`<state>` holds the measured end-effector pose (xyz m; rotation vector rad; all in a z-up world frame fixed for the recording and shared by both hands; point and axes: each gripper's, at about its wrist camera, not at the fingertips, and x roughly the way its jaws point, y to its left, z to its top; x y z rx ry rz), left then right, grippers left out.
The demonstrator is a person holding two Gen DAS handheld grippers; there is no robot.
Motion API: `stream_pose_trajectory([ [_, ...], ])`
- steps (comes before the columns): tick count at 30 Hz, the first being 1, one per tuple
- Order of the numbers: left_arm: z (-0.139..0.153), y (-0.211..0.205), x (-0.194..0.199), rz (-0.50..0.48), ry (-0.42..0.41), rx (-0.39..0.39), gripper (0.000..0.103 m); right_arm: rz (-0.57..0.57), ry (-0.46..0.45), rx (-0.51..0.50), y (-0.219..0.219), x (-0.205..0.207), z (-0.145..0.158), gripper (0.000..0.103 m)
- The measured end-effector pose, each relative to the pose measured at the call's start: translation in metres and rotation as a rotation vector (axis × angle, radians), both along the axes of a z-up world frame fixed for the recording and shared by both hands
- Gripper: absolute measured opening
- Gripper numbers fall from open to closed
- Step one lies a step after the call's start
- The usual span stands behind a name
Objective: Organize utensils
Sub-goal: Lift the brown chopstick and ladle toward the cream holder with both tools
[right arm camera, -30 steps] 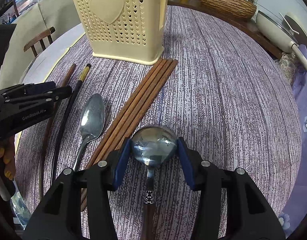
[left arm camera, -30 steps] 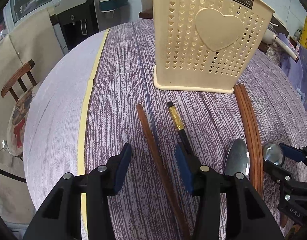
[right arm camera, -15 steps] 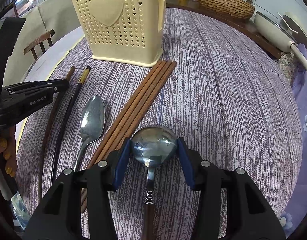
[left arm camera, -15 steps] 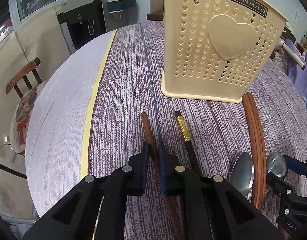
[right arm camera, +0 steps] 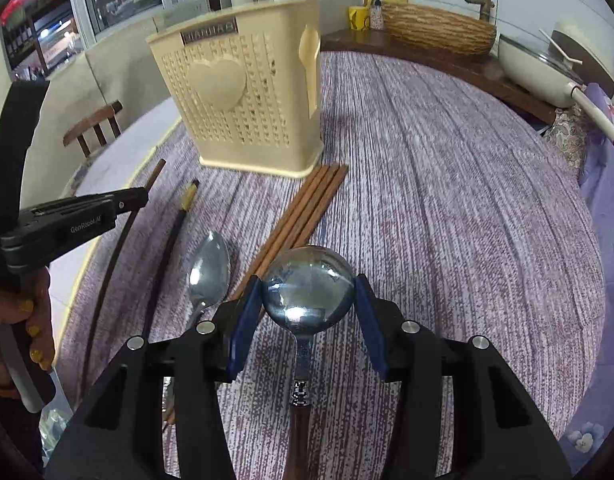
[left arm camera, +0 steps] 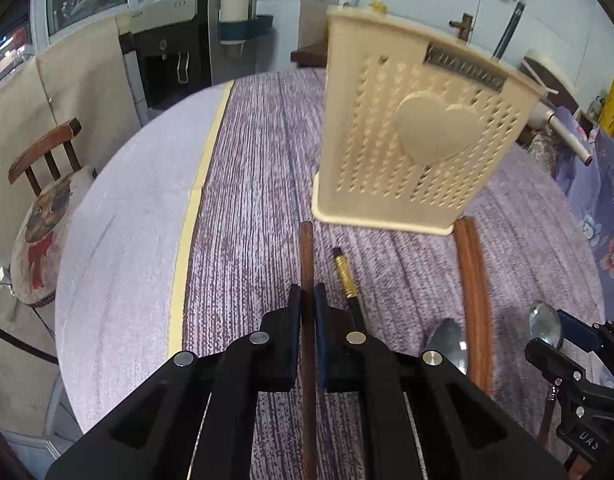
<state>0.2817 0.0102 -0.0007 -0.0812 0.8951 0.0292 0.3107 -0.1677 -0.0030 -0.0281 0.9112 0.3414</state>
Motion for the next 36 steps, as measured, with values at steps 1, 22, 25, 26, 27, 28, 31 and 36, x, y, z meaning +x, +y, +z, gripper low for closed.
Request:
stream_pose_trajectory([
  [1,0.007,0.000,-0.003,-0.007,-0.017,-0.007,0.008,0.000,-0.014,0.009,-0.001,-0.002,0.006,0.048],
  [22,0.084,-0.008,-0.051,-0.090,-0.283,-0.059,0.008,0.028,-0.223,0.060,-0.024,-0.057,0.086,0.047],
  [25,0.088,-0.004,-0.054,-0.094,-0.290,-0.073,0.008,0.034,-0.221,0.073,-0.027,-0.060,0.088,0.047],
  [26,0.089,-0.003,-0.056,-0.094,-0.294,-0.075,0.008,0.033,-0.222,0.073,-0.027,-0.060,0.088,0.047],
  [27,0.091,-0.003,-0.057,-0.094,-0.299,-0.075,0.008,0.032,-0.223,0.073,-0.025,-0.060,0.089,0.047],
  [28,0.092,-0.002,-0.058,-0.094,-0.303,-0.074,0.008,0.031,-0.222,0.075,-0.026,-0.059,0.089,0.047],
  [31,0.094,0.000,-0.061,-0.096,-0.312,-0.077,0.008,0.033,-0.215,0.086,-0.026,-0.058,0.090,0.047],
  [36,0.095,0.001,-0.062,-0.101,-0.314,-0.083,0.007,0.033,-0.212,0.093,-0.026,-0.058,0.091,0.047],
])
